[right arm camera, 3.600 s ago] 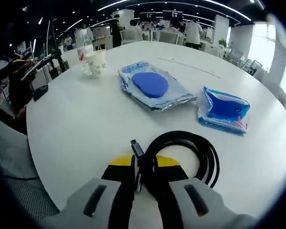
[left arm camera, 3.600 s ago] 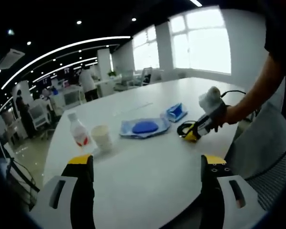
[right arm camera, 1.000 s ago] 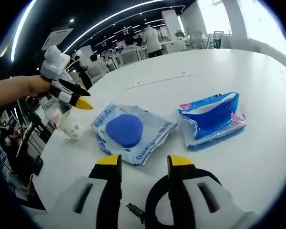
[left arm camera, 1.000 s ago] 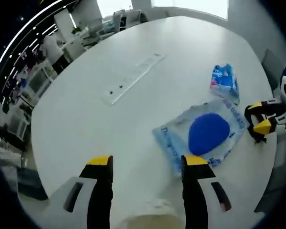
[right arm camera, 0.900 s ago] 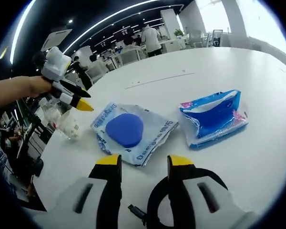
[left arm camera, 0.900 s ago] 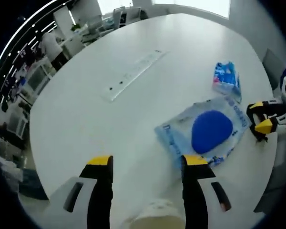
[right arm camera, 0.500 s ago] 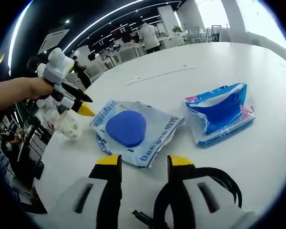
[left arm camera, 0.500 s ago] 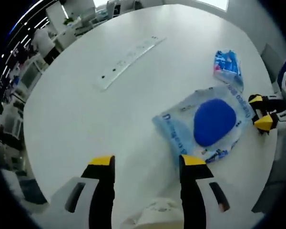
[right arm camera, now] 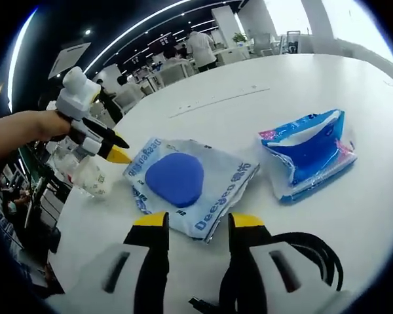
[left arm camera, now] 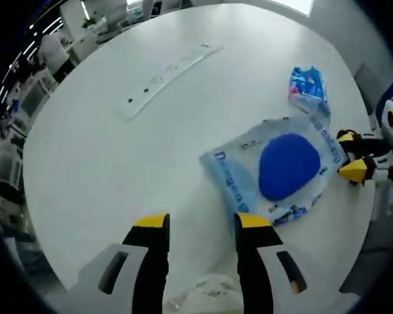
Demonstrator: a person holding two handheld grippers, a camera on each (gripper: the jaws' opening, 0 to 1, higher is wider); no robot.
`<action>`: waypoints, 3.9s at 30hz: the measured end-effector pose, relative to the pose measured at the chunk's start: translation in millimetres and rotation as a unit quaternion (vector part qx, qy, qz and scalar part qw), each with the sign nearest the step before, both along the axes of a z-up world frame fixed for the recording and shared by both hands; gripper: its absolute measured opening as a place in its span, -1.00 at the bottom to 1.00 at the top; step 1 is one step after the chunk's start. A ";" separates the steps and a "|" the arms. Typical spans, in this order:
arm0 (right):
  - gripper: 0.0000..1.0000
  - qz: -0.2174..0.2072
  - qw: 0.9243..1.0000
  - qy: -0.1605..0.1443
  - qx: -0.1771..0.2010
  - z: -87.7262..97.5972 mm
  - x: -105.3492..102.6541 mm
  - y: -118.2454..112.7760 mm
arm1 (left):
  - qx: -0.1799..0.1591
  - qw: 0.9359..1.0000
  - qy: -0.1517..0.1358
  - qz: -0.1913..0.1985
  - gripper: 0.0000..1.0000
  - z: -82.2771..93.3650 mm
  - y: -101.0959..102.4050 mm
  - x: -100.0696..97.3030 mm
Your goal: Arrange the tabletop items into an orderly group along one side of the table until the central work area is clear of visible clutter.
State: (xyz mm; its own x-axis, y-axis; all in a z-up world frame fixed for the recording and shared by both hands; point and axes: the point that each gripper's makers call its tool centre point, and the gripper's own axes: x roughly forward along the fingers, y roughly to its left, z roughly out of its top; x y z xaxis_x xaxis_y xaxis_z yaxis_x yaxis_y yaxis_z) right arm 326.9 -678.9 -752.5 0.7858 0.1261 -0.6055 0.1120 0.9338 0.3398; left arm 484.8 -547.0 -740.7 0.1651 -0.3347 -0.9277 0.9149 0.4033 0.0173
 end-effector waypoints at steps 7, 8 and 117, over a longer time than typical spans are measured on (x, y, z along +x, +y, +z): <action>-0.32 -0.004 1.000 0.000 -0.004 1.5 -3.7 -2.9 | 0.004 1.000 0.012 -0.019 -0.16 0.4 -6.9 -9.7; -0.32 -0.009 1.000 0.001 -0.007 1.1 -4.1 -5.7 | 0.004 1.000 0.012 -0.020 -0.16 -0.2 -8.3 -10.5; -0.68 0.156 0.985 0.029 -0.072 -9.6 16.2 -18.6 | -0.182 0.964 -0.172 0.091 -0.38 91.2 3.7 -144.2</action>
